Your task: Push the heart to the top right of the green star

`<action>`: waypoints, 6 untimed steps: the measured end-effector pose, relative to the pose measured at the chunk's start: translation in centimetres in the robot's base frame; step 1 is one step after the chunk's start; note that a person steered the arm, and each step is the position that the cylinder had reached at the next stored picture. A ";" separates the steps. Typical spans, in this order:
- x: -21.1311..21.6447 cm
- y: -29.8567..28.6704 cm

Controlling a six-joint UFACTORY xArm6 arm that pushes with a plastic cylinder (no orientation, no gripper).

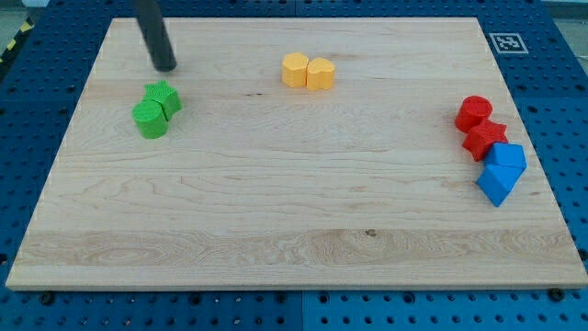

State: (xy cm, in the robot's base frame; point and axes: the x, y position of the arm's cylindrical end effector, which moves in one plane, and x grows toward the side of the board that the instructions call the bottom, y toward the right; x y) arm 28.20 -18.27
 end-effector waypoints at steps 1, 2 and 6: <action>-3.9 6.8; -4.1 15.4; 5.3 26.9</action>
State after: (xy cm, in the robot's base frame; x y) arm 33.49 8.65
